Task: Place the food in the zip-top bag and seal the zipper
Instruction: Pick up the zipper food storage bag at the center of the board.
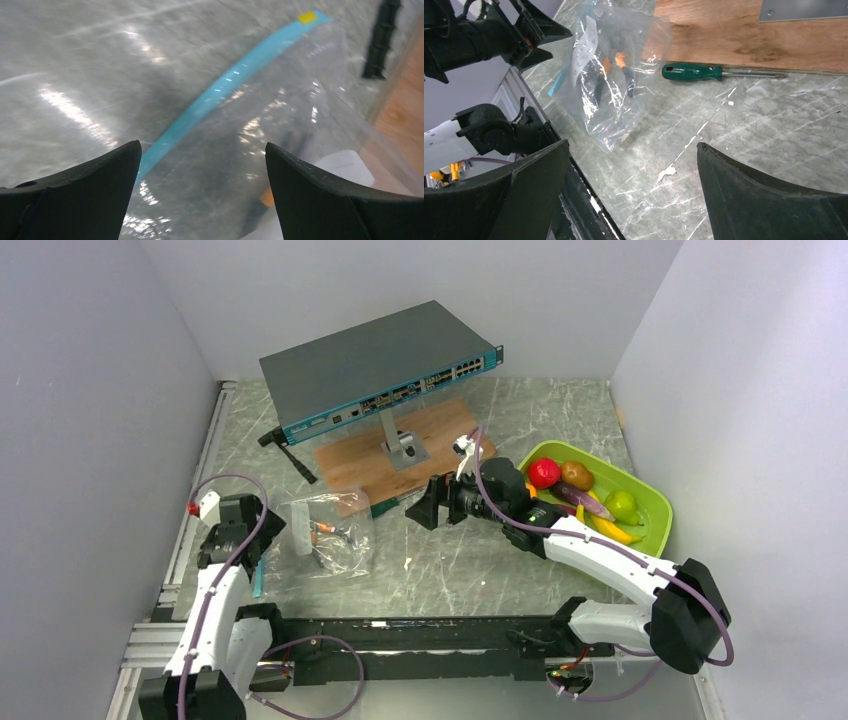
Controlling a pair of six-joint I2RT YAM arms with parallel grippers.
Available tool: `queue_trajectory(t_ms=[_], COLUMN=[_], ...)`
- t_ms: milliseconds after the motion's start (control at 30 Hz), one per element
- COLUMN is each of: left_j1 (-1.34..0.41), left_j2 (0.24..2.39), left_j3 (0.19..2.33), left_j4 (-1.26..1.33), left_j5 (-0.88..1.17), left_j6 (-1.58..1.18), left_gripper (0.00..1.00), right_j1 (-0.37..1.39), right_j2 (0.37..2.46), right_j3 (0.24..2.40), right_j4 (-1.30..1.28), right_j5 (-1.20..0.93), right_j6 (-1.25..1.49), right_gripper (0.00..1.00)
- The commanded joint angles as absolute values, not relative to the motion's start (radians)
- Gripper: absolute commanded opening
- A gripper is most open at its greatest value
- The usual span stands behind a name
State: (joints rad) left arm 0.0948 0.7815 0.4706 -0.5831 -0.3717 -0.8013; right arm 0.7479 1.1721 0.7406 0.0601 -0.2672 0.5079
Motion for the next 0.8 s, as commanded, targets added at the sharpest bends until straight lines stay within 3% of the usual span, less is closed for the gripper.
queue_trajectory(t_ms=[0, 433, 467, 667, 767], left_j1=[0.142, 0.144, 0.144, 0.144, 0.144], left_j2=[0.775, 1.036, 1.037, 0.932, 0.845], left_j3=[0.418, 0.379, 0.378, 0.387, 0.415], left_j4=[-0.309, -0.223, -0.225, -0.293, -0.379], left_j5=[-0.028, 0.086, 0.093, 0.103, 0.085], left_j6=[-0.666, -0.695, -0.701, -0.732, -0.735], left_gripper=[1.00, 0.98, 0.92, 0.26, 0.05], right_j1=[0.755, 0.771, 0.772, 0.784, 0.803], right_j2=[1.171, 1.227, 1.231, 1.235, 1.247], right_j3=[0.764, 0.768, 0.769, 0.761, 0.781], right_j4=[0.080, 0.118, 0.112, 0.119, 0.102], right_j5=[-0.267, -0.284, -0.283, -0.261, -0.236], right_j6=[0.502, 0.506, 0.506, 0.502, 0.480], right_gripper=[1.00, 1.00, 1.00, 1.00, 1.00])
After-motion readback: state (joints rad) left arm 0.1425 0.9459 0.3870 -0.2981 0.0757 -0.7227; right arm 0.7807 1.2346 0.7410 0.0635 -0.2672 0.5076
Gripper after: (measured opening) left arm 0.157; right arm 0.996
